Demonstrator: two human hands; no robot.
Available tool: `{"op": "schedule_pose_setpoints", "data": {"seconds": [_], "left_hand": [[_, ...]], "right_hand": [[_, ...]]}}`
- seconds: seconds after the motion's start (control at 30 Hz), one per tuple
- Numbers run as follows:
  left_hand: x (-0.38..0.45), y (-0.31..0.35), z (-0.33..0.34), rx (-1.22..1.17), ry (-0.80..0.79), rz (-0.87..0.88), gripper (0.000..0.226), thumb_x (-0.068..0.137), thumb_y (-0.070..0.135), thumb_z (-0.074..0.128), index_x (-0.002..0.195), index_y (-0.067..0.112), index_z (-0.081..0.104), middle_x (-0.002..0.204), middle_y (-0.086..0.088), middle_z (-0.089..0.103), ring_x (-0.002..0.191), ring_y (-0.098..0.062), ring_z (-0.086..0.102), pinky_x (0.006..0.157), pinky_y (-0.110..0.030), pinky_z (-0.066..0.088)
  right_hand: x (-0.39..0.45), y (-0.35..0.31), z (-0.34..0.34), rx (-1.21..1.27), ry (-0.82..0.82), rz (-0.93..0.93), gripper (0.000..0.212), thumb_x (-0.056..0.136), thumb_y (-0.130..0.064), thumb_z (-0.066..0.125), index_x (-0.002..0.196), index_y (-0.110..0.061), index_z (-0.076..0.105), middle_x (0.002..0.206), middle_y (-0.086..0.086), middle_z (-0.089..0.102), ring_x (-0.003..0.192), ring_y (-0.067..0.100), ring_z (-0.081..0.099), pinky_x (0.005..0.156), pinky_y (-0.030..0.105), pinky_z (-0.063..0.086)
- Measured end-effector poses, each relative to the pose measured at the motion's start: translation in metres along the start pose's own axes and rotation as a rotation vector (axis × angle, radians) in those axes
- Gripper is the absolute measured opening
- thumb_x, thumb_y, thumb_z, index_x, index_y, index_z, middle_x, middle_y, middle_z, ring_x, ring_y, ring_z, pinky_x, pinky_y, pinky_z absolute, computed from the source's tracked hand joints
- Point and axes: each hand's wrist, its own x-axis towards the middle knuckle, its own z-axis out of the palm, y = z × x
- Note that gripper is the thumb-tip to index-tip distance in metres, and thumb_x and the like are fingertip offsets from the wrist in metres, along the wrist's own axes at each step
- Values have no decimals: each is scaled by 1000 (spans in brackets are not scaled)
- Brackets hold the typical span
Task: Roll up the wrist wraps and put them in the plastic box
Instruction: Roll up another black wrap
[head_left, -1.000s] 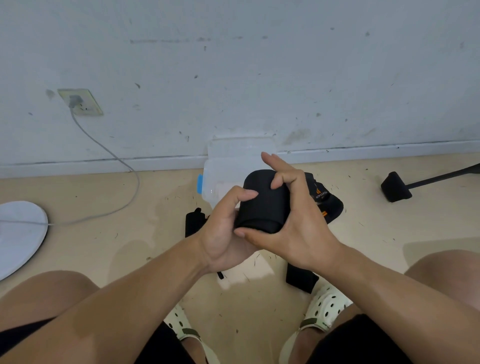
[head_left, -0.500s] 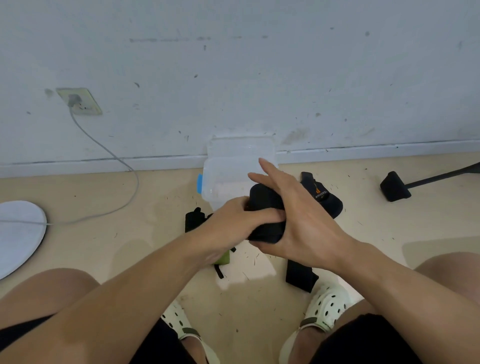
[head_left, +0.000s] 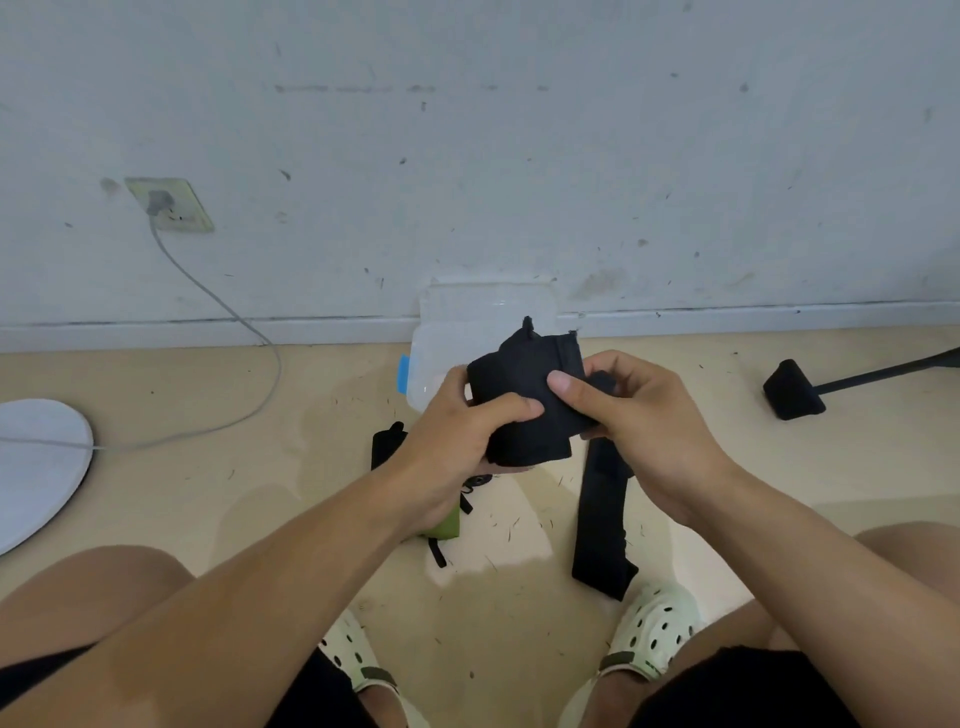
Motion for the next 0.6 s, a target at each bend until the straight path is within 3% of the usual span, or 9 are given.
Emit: {"op": "schedule_pose_setpoints", "data": {"seconds": [0.1,0.23,0.43,0.53,0.6], "left_hand": [[-2,-2,3,11,2,45,63,90,12,78,138,39,48,129,-9,65,104,-35,75,87,-54,63],[-4,-4,5,-23,-13,55,52,91,8,76,132,33,54,134,-5,61,106,-34,75,86,-52,64],[-3,-9,9,22,-12,66,79,72,0,92,131,26,46,132,-5,61,108,-30,75,84,-47,65],[-4,-7,9,126,-49,82,94,60,4,100,132,29,45,133,-3,61,112,-25,73,79,-39,65],[-5,-6,9,163,-64,100,91,61,3,98,130,31,46,131,-1,61,111,-22,72,75,-34,64]], "right_hand": [[0,0,-2,67,-18,78,27,88,-23,78,97,1,69,92,17,76,79,22,71,72,30,60],[-3,-1,-3,201,-62,205,13,90,-13,75,83,-7,66,81,8,74,72,18,70,69,23,59],[-3,-3,-8,329,-54,309,30,91,-3,72,70,-12,52,62,1,66,54,10,63,54,18,52],[-1,0,-9,330,-14,302,30,92,-6,72,71,-13,52,66,2,68,58,12,66,57,21,54],[0,3,-8,307,23,300,29,94,-10,72,73,-14,52,72,3,71,65,13,69,60,23,56]]}}
